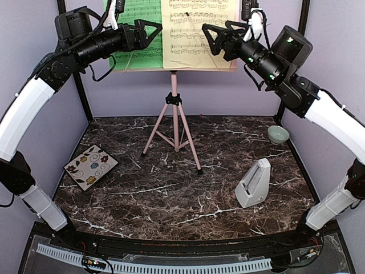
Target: Set up the instrument practice props
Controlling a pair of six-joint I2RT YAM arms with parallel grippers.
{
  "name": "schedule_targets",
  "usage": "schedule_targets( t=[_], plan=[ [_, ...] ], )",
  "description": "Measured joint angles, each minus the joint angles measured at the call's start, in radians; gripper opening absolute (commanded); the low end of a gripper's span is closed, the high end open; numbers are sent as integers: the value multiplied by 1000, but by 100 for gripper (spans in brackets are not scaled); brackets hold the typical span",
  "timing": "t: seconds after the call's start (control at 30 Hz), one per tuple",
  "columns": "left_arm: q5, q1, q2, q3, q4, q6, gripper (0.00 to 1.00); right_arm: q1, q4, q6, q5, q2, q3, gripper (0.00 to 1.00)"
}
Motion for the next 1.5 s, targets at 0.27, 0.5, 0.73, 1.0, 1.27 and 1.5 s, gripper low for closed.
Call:
schedule_targets(
  t=[0.27, 0.5, 0.73, 1.0, 1.27, 1.5],
  plan=[
    [-34, -5, -108, -141, -93, 6, 99, 0, -130, 18, -8, -108, -58, 96],
    [-84, -48, -250, -323, -210, 6, 99, 0, -322, 90, -13, -231, -135, 100],
    [-121, -125, -377, -547, -261, 3, 99, 0, -666, 302, 69, -368, -237, 100],
    [-115, -151, -398, -804, -204, -46, 99, 0, -1107, 631, 205, -453, -331, 100],
    [-116, -151, -385, -848, -120, -56, 99, 0, -1377, 893, 251, -472, -444, 100],
    [-140, -151, -385, -881, -72, -48, 99, -1, -1480, 1093, 260, -289, -430, 100]
  ],
)
